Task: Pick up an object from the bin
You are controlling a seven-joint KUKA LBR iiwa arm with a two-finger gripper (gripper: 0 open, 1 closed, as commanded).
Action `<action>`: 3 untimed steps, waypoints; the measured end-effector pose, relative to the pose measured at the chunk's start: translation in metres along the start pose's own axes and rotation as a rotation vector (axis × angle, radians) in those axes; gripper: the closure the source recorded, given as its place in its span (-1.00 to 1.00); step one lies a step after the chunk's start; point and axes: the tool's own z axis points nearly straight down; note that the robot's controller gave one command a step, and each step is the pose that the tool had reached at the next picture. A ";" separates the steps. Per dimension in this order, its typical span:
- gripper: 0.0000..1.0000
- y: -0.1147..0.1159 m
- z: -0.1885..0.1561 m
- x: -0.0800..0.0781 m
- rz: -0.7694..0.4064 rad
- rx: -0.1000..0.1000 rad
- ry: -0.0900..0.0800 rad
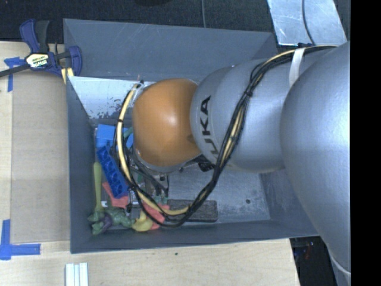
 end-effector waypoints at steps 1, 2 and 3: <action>-1.00 -0.001 -0.005 -0.002 0.004 -0.003 -0.008; -1.00 -0.074 0.059 -0.009 0.095 -0.004 -0.008; -1.00 -0.080 0.065 -0.005 0.104 -0.002 -0.009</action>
Offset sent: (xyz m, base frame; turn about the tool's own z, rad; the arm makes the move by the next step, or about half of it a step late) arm 0.0120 -0.1100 -0.0891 0.1419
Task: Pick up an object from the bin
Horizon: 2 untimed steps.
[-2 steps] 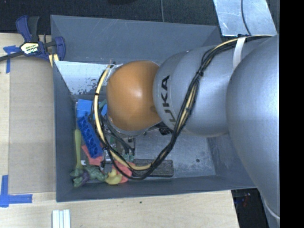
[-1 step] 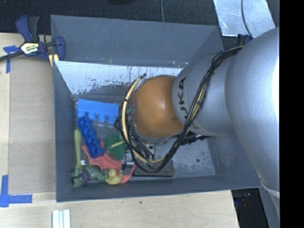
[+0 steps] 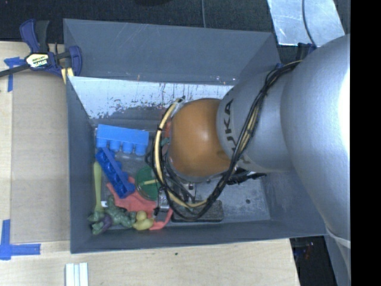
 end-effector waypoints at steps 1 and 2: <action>1.00 -0.049 0.022 0.009 -0.091 0.000 0.003; 1.00 -0.049 0.022 0.009 -0.091 0.000 0.003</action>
Offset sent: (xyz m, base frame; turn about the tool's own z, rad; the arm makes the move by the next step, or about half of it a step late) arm 0.0000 0.0000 0.0000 0.0000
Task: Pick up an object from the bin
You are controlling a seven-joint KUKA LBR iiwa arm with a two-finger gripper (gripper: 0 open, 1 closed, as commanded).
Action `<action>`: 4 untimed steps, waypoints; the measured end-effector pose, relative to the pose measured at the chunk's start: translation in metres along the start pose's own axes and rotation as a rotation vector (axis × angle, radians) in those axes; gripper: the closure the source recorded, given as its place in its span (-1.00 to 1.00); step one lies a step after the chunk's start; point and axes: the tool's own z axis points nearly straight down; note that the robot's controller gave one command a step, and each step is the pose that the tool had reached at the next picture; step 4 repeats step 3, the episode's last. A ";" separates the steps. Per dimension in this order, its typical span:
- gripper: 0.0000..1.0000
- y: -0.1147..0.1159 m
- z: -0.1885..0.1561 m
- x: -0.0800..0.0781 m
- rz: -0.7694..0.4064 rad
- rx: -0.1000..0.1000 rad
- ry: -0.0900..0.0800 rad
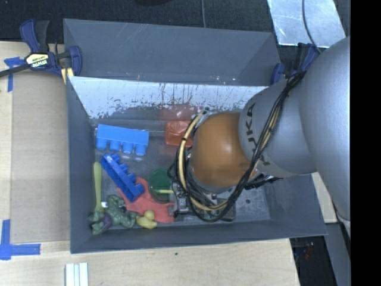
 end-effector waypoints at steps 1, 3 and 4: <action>1.00 0.005 -0.076 -0.005 -0.040 0.001 0.003; 1.00 0.030 -0.184 -0.007 -0.189 -0.002 -0.005; 1.00 0.030 -0.184 -0.007 -0.189 -0.002 -0.005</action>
Offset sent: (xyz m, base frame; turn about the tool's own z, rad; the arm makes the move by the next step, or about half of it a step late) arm 0.0122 0.0360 0.1717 -0.2194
